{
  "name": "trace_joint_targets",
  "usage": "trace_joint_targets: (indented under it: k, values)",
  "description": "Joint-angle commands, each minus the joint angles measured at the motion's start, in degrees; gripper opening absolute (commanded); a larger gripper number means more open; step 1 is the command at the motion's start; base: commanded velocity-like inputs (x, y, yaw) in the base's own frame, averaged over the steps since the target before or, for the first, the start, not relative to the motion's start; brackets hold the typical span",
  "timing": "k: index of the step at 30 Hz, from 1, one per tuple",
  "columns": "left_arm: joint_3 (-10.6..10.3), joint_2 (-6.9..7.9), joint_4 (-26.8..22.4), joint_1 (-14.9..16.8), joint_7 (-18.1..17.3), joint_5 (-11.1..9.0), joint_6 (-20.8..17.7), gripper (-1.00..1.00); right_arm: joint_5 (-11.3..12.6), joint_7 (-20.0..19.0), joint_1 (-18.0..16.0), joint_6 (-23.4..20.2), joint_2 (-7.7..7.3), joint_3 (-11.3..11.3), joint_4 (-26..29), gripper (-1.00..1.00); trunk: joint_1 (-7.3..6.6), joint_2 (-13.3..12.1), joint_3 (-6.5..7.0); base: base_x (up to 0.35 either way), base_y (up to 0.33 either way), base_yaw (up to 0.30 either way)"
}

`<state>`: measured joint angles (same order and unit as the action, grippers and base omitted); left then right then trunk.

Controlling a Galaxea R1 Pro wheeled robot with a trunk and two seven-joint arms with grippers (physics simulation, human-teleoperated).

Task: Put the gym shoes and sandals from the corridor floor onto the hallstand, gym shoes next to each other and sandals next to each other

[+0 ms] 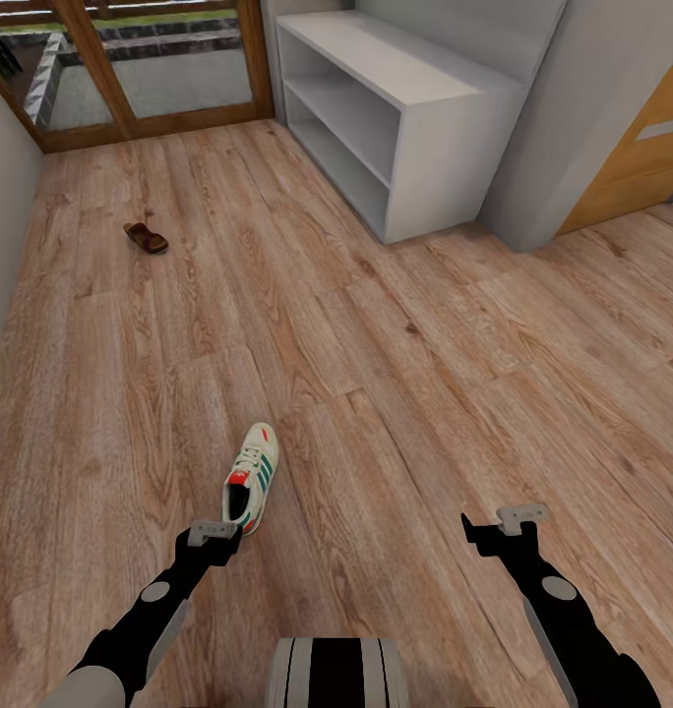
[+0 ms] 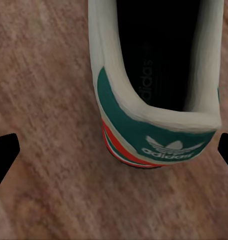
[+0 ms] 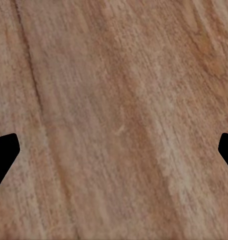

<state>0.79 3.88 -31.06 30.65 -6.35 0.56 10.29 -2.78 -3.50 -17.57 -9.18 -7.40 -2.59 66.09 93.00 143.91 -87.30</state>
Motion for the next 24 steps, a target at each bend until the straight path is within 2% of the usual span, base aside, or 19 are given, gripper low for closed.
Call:
trace_joint_targets:
  k: [1,13,24]
  values:
    - [0.1,-0.05,0.1,0.0,-0.2,0.1,0.2,1.0,-0.3,-0.4,0.0,-0.3,0.02,-0.1,0.1,1.0,-0.01,0.0,-0.03,0.001,0.004,0.0]
    - [0.0,-0.34,0.0,-0.1,-0.3,0.1,0.2,1.0,-0.3,-0.4,0.0,-0.3,0.02,-0.1,0.1,1.0,-0.01,0.0,-0.03,0.005,0.001,0.0]
    - [-0.1,-0.45,0.0,-0.1,-0.3,0.2,0.2,1.0,-0.3,-0.4,0.0,-0.3,0.02,-0.1,0.1,1.0,-0.01,0.0,-0.03,0.077,-0.024,0.0]
